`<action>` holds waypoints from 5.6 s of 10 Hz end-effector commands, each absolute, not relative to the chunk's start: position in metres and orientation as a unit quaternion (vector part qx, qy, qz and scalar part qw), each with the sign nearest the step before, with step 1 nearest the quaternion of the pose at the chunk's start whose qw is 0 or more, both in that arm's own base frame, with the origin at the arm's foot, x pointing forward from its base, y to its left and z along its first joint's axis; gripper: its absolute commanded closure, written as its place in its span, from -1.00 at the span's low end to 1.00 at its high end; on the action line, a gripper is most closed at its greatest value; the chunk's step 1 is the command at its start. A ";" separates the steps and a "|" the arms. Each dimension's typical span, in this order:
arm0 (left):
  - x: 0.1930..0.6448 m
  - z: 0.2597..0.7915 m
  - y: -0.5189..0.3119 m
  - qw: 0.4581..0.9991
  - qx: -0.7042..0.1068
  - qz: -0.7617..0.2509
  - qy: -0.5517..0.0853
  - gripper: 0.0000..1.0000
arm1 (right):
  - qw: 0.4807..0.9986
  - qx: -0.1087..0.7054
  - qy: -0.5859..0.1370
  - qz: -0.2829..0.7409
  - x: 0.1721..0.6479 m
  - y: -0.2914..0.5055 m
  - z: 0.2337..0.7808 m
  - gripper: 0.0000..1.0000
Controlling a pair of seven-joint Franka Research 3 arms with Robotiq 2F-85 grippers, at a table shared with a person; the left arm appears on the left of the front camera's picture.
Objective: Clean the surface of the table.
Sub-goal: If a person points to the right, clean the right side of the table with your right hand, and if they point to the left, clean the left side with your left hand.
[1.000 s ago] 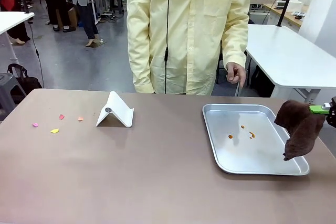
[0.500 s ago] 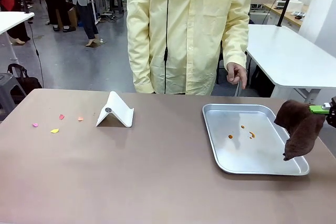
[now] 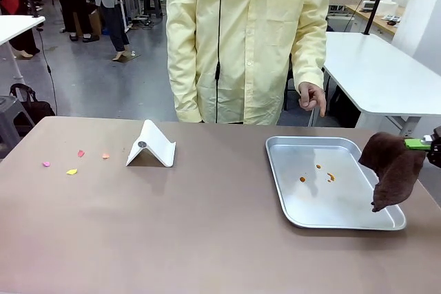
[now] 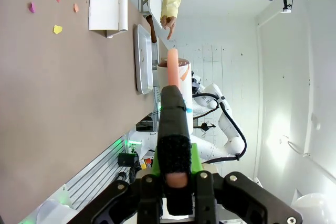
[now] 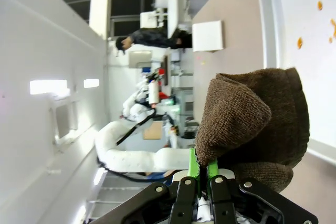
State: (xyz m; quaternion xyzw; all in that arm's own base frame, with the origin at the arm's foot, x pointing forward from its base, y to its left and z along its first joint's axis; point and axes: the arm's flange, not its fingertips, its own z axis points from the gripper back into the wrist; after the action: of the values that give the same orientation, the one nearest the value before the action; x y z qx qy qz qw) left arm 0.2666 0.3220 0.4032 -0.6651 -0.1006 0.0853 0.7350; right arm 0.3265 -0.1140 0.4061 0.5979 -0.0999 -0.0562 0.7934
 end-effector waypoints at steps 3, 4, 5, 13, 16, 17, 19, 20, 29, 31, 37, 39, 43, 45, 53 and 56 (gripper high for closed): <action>0.261 0.405 0.320 0.732 -0.669 0.077 -0.104 0.90 | 0.883 0.451 -0.126 -0.029 0.381 -0.058 0.419 0.89; 0.261 0.405 0.320 0.732 -0.669 0.077 -0.104 0.90 | 0.906 0.400 -0.134 -0.025 0.400 -0.042 0.412 0.89; 0.261 0.405 0.320 0.732 -0.669 0.077 -0.104 0.90 | 0.930 0.335 -0.151 -0.020 0.417 -0.028 0.401 0.89; 0.261 0.405 0.320 0.732 -0.669 0.077 -0.104 0.90 | 0.970 0.183 -0.153 -0.050 0.484 -0.007 0.335 0.89; 0.261 0.405 0.320 0.732 -0.669 0.077 -0.104 0.90 | 0.971 0.189 -0.135 -0.066 0.501 0.006 0.308 0.89; 0.261 0.405 0.320 0.732 -0.669 0.077 -0.104 0.90 | 0.971 0.188 -0.129 -0.067 0.504 0.011 0.302 0.89; 0.261 0.405 0.320 0.732 -0.669 0.077 -0.104 0.90 | 0.973 0.188 -0.115 -0.062 0.506 0.024 0.290 0.89; 0.261 0.405 0.320 0.732 -0.669 0.077 -0.104 0.90 | 0.974 0.192 -0.106 -0.055 0.506 0.034 0.284 0.89; 0.261 0.405 0.320 0.732 -0.669 0.077 -0.104 0.90 | 0.952 0.291 -0.027 0.094 0.471 0.123 0.257 0.89; 0.261 0.405 0.320 0.732 -0.669 0.077 -0.104 0.90 | 0.946 0.292 -0.025 0.140 0.463 0.132 0.256 0.89; 0.261 0.405 0.320 0.732 -0.669 0.077 -0.104 0.90 | 0.961 0.249 -0.084 0.089 0.477 0.093 0.265 0.89; 0.261 0.405 0.320 0.732 -0.669 0.077 -0.104 0.90 | 0.963 0.244 -0.098 0.053 0.482 0.065 0.270 0.89; 0.261 0.405 0.320 0.732 -0.669 0.077 -0.104 0.90 | 0.961 0.244 -0.126 -0.021 0.487 0.003 0.281 0.89; 0.261 0.405 0.320 0.732 -0.669 0.077 -0.104 0.90 | 0.953 0.259 -0.143 -0.061 0.487 -0.023 0.288 0.89; 0.261 0.405 0.320 0.732 -0.669 0.077 -0.104 0.90 | 0.792 0.606 0.028 -0.071 0.458 -0.058 0.341 0.89; 0.261 0.405 0.320 0.732 -0.669 0.077 -0.104 0.90 | 0.719 0.679 0.112 -0.097 0.419 -0.112 0.385 0.89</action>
State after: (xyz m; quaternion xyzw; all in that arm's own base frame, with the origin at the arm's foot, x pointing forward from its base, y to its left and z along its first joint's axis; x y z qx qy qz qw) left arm 0.2658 0.3221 0.4031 -0.6653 -0.1011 0.0859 0.7347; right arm 0.4185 -0.0950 0.3659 0.6768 0.1007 -0.0536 0.7273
